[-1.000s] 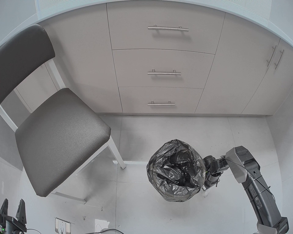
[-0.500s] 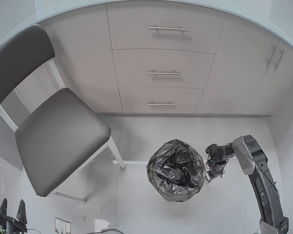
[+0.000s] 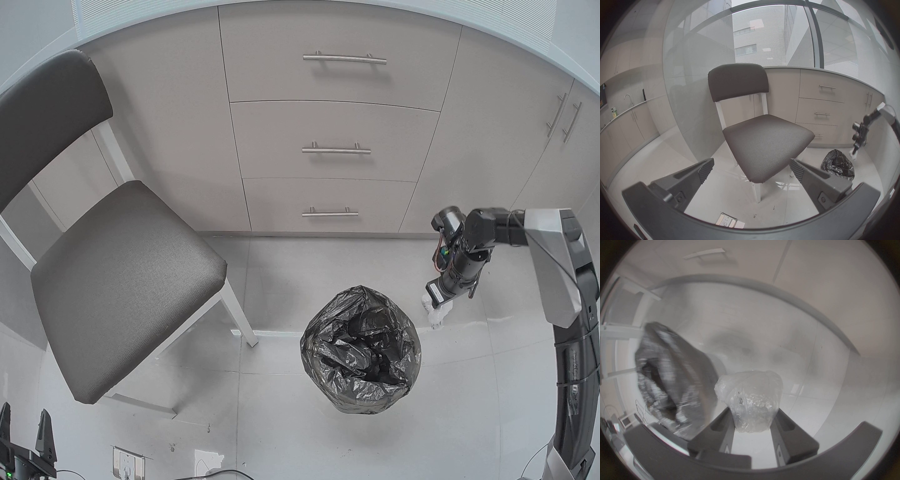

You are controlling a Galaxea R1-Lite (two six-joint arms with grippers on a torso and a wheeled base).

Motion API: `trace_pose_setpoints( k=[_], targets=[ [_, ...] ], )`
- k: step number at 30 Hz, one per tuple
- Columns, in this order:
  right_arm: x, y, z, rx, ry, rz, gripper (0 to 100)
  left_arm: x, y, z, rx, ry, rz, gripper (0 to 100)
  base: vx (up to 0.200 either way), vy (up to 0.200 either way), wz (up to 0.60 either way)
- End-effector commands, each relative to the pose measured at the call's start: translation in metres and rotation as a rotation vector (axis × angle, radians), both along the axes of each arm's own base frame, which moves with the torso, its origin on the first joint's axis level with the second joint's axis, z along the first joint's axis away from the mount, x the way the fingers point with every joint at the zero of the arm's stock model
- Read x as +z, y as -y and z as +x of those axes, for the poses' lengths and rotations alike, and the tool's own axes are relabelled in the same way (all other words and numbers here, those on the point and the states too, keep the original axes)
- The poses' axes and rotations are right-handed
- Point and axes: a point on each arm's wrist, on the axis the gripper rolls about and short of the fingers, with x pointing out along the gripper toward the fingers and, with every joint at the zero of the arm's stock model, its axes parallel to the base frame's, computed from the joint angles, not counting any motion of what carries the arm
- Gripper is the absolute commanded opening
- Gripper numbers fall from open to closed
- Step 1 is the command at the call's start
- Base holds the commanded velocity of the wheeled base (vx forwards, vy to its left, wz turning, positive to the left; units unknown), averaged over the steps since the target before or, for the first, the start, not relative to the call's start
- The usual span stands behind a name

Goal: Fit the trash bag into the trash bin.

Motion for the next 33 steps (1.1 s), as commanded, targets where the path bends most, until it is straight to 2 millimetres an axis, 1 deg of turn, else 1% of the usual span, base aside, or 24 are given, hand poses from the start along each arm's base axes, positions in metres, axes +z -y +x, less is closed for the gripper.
trace_pose_setpoints(
  k=[1,4,8,9,11,15,18,19,22,25,26,27,29,30,31,33],
  targets=[
    [0.097,-0.044,-0.050,0.144,0.110,0.019,0,-0.001,0.000,-0.001,0.005,0.024,-0.003,100,0.000,0.000,0.00],
    [0.103,-0.062,-0.065,0.194,0.078,0.012,0,-0.001,0.000,-0.001,0.015,0.030,-0.023,100,0.000,0.000,0.00],
    [0.100,-0.086,-0.083,0.257,0.000,-0.008,0,-0.001,0.000,-0.001,0.012,0.034,-0.038,100,0.000,0.000,0.00],
    [0.099,-0.087,-0.083,0.260,-0.005,-0.010,0,-0.001,0.000,-0.001,0.012,0.036,-0.039,100,0.000,0.000,0.00],
    [0.090,-0.103,-0.096,0.309,-0.089,-0.036,0,-0.001,0.000,-0.001,0.003,0.037,-0.043,100,0.000,0.000,0.00],
    [0.064,-0.125,-0.105,0.364,-0.217,-0.089,0,-0.002,0.000,-0.001,0.001,0.029,-0.032,100,0.000,0.000,0.00],
    [0.060,-0.135,-0.112,0.395,-0.240,-0.100,0,-0.003,0.000,0.000,0.001,0.024,-0.013,100,0.000,0.000,0.00],
    [0.056,-0.142,-0.115,0.410,-0.246,-0.104,0,-0.003,0.000,0.000,-0.001,0.022,-0.006,100,0.000,0.000,0.00],
    [0.045,-0.152,-0.116,0.435,-0.262,-0.115,0,-0.002,0.001,0.000,-0.020,0.023,-0.004,100,0.000,0.000,0.00],
    [0.024,-0.169,-0.112,0.459,-0.245,-0.116,0,-0.002,0.001,0.000,-0.032,0.025,-0.012,100,0.000,0.000,0.00],
    [0.024,-0.169,-0.112,0.459,-0.245,-0.116,0,-0.002,0.001,0.000,-0.032,0.025,-0.012,100,0.000,0.000,0.00],
    [0.015,-0.178,-0.109,0.470,-0.211,-0.108,0,-0.001,0.001,0.000,-0.032,0.037,-0.016,100,0.000,0.000,0.00],
    [0.012,-0.182,-0.107,0.474,-0.189,-0.104,0,-0.002,0.001,0.000,-0.032,0.040,-0.017,100,0.000,0.000,0.00],
    [0.007,-0.191,-0.103,0.475,-0.132,-0.093,0,-0.002,0.001,0.001,-0.028,0.057,-0.029,100,0.000,0.000,0.00],
    [0.004,-0.194,-0.102,0.468,-0.108,-0.089,0,-0.002,0.001,0.001,-0.027,0.060,-0.033,100,0.000,0.000,0.00],
    [0.003,-0.198,-0.100,0.457,-0.077,-0.084,0,-0.002,0.001,0.001,-0.028,0.063,-0.042,100,0.000,0.000,0.00]
  ],
)
